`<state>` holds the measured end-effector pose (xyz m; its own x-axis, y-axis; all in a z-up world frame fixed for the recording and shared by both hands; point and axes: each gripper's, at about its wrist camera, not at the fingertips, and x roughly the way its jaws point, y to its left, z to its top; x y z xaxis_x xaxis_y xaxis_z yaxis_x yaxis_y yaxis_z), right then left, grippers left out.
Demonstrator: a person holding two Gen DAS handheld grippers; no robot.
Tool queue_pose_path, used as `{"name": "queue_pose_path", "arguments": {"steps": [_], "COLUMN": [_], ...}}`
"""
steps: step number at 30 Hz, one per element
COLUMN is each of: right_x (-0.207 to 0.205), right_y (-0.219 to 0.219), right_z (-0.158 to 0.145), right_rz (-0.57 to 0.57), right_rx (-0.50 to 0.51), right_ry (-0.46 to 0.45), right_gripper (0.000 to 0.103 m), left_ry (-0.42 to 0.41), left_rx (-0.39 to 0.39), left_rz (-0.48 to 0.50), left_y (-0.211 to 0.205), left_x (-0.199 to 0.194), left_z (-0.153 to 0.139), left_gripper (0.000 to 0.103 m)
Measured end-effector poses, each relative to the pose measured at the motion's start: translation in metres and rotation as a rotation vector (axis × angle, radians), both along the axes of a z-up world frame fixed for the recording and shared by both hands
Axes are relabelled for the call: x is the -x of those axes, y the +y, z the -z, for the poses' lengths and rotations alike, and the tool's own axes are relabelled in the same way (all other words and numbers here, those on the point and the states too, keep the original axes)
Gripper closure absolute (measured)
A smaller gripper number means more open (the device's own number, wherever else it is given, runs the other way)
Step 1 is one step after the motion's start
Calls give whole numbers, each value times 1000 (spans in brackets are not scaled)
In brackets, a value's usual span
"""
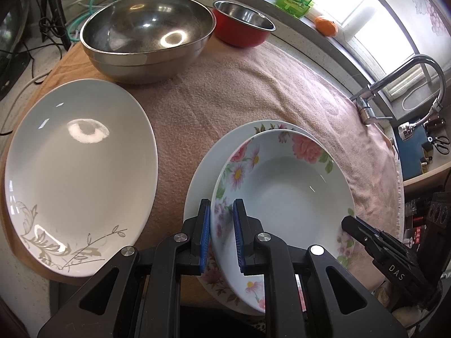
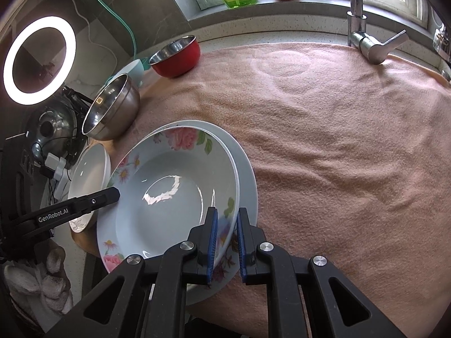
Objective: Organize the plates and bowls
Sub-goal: 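Lower the held plate with both tools onto the other flowered plate, then open both tools to release the stacked flowered plate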
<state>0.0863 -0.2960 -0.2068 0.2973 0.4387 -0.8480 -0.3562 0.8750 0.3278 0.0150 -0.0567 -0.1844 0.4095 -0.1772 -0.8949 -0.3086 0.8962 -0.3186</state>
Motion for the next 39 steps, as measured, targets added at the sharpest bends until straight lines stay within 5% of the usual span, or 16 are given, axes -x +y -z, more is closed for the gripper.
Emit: {"name": "queue_pose_path", "arguments": {"steps": [39], "right_x": [7], "right_y": [11], "right_z": [0], "right_rz": [-85], "right_rx": [75], "right_ry": [-19], "right_gripper": [81], "left_ry": [-12], "left_rx": [-36], "left_rz": [-19], "left_y": [2], "left_x": [4], "left_z": [-4], "left_gripper": [89]}}
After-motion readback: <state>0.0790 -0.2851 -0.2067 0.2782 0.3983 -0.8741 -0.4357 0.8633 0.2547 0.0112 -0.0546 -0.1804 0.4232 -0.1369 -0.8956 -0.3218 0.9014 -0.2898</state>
